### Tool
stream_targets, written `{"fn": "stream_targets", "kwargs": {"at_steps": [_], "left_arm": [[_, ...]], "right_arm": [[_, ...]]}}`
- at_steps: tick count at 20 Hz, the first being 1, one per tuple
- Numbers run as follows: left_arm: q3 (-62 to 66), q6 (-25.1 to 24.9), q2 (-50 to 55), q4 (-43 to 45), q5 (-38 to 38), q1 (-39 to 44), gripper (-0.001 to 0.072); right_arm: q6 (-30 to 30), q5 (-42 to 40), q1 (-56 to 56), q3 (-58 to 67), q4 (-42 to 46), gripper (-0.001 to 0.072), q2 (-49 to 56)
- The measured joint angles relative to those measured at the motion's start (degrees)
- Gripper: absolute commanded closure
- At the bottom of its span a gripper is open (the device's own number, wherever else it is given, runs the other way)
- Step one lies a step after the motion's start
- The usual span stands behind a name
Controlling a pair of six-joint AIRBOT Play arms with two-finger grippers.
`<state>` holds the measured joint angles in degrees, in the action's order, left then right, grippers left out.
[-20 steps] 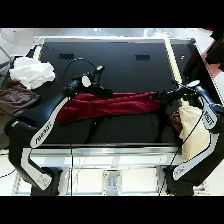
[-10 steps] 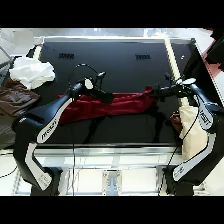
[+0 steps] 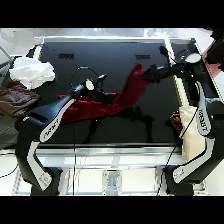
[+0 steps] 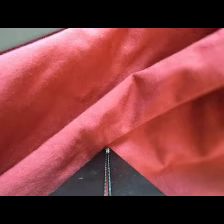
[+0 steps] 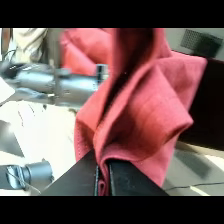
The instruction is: Fold the shirts.
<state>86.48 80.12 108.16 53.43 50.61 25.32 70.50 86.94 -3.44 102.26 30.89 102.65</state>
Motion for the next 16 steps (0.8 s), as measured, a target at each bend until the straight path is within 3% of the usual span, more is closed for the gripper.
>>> {"fn": "stream_targets", "kwargs": {"at_steps": [7,16], "left_arm": [[2.16,-0.02,-4.79,3.52,3.43,-4.66,0.0689],[2.69,0.50,-20.37,21.31,17.68,-21.31,0.0689]], "right_arm": [[5.03,-2.38,13.31,9.84,4.35,0.0696,-0.39],[9.31,-21.79,33.53,11.78,6.38,0.0696,2.99]]}}
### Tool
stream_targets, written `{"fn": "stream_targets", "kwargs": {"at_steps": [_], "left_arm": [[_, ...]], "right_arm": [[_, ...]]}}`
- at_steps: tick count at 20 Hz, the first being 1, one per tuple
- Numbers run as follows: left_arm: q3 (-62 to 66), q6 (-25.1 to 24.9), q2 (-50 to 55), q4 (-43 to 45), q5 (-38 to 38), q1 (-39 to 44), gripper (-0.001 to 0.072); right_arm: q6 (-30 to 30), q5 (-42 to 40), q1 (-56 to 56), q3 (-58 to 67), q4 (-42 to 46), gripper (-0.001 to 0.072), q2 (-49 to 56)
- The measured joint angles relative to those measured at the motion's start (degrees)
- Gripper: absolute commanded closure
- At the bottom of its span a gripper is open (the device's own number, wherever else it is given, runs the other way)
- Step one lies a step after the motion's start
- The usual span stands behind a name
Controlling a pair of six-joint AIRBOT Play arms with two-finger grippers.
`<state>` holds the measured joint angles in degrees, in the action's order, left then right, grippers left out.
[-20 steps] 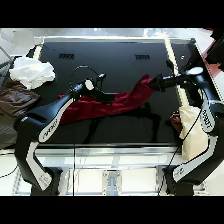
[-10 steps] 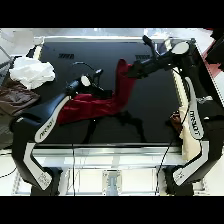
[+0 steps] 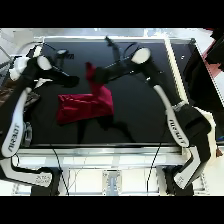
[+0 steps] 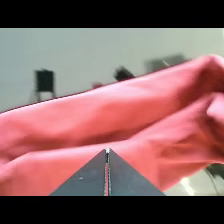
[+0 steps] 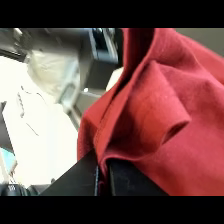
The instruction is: Fold the shirts.
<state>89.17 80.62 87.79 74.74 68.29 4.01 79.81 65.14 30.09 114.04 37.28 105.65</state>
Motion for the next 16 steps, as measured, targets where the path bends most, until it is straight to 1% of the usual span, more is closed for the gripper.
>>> {"fn": "stream_targets", "kwargs": {"at_steps": [1,2,3,4,5,8,10,11,13,16], "left_arm": [[0.00,0.17,-1.31,0.66,0.61,-1.66,0.0689],[0.00,0.17,-2.36,1.14,0.92,-2.95,0.0689],[0.00,0.20,-3.23,1.57,1.31,-4.07,0.0689],[0.00,0.24,-3.89,1.90,1.60,-4.87,0.0689],[0.00,0.26,-4.33,2.01,1.77,-5.40,0.0689],[0.00,0.37,-5.07,2.49,2.10,-6.29,0.0689],[0.00,0.35,-5.31,2.62,2.34,-6.56,0.0689],[0.00,0.35,-5.40,2.64,2.40,-6.64,0.0689],[0.00,0.35,-5.46,2.67,2.71,-6.73,0.0689],[0.00,0.35,-5.53,2.71,2.86,-6.80,0.0689]], "right_arm": [[0.48,-2.78,2.19,0.04,-0.09,0.0694,0.96],[0.90,-5.73,4.46,0.04,-0.02,0.0666,2.12],[1.36,-8.90,6.51,0.04,0.13,0.0438,3.28],[1.66,-12.02,8.39,0.04,-0.02,0.0102,4.42],[2.10,-14.62,9.81,0.07,-0.07,0.0060,5.38],[3.82,-19.85,11.65,0.11,0.09,0.0063,7.10],[4.46,-20.15,10.36,0.68,0.28,0.0066,7.45],[4.68,-19.34,8.79,1.14,0.59,0.0086,7.50],[5.38,-16.22,4.46,1.75,1.49,0.0086,7.41],[7.63,-8.41,-3.58,2.10,5.68,0.0086,7.30]]}}
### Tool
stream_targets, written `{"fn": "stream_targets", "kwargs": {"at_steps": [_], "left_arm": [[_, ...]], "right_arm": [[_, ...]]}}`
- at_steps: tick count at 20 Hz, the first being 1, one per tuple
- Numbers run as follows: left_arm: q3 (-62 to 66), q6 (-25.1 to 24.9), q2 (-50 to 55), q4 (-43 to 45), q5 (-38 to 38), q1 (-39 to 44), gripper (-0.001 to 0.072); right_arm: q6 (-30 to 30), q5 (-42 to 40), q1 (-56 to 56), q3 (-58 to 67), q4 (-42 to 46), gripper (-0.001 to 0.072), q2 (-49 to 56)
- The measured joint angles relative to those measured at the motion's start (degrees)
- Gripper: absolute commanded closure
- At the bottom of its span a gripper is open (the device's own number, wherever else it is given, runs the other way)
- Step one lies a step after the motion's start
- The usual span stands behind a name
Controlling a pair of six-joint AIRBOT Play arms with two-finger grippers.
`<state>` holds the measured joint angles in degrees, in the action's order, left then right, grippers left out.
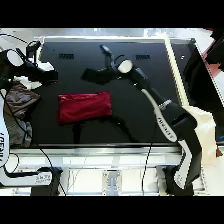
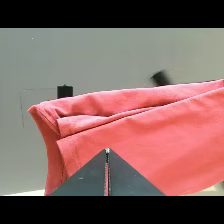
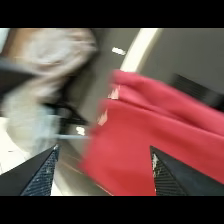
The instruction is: Fold the shirts.
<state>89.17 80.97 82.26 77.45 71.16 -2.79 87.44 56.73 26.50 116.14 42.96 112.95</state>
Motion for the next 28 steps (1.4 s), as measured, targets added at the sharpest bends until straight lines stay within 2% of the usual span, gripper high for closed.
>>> {"fn": "stream_targets", "kwargs": {"at_steps": [4,8,12,18,19,20,21,22,28], "left_arm": [[0.00,0.02,0.00,-0.11,0.00,0.00,0.0689],[0.00,0.02,0.00,-0.79,-0.20,0.00,0.0689],[0.00,0.02,0.00,-1.07,-0.35,0.00,0.0689],[0.00,0.02,0.00,-1.20,-0.35,0.00,0.0689],[0.00,0.02,0.00,-1.20,-0.33,0.00,0.0689],[0.00,0.02,0.00,-1.22,-0.33,0.00,0.0689],[0.00,0.02,0.00,-1.20,-0.31,0.00,0.0689],[0.00,0.02,0.00,-1.22,-0.20,0.00,0.0689],[0.00,0.02,0.00,-1.22,0.07,0.00,0.0689]], "right_arm": [[3.30,9.86,-9.14,-2.75,8.35,0.0085,0.48],[2.78,13.84,-11.91,-6.34,9.70,0.0084,4.02],[-1.49,14.88,-10.84,-7.54,2.27,0.0084,9.31],[-4.15,15.34,-6.45,-7.82,-7.37,0.0086,13.55],[-4.37,15.32,-5.51,-7.82,-8.07,0.0116,13.73],[-4.57,15.67,-4.55,-7.76,-8.74,0.0305,13.94],[-4.76,15.82,-3.67,-7.61,-8.50,0.0651,14.10],[-5.07,16.09,-2.89,-7.17,-9.14,0.0693,14.27],[-7.52,15.39,-4.63,2.25,-9.84,0.0696,12.61]]}}
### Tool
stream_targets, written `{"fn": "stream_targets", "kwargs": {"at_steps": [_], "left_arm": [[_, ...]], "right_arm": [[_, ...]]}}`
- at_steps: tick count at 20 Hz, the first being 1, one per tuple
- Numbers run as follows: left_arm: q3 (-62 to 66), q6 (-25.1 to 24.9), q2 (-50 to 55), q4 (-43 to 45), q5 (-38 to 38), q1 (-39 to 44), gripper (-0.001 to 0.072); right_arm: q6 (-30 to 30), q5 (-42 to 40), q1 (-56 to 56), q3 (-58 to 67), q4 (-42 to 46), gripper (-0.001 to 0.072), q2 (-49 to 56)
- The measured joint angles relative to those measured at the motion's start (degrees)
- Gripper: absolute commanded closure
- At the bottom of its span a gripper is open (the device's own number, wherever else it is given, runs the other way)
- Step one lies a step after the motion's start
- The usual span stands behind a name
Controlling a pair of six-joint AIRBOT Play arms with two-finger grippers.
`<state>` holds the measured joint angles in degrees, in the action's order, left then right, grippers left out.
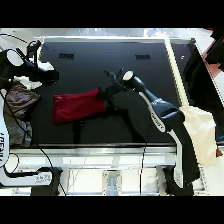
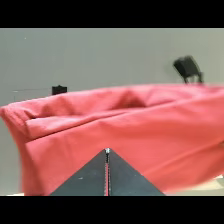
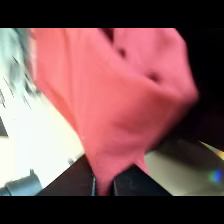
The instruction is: Fold the shirts.
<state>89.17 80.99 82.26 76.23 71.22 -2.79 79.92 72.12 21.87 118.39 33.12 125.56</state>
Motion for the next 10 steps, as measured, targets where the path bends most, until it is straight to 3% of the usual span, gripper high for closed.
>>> {"fn": "stream_targets", "kwargs": {"at_steps": [10], "left_arm": [[0.00,0.00,0.00,0.00,0.02,0.00,0.0689]], "right_arm": [[5.73,1.20,-29.14,-0.35,18.08,0.0697,-17.62]]}}
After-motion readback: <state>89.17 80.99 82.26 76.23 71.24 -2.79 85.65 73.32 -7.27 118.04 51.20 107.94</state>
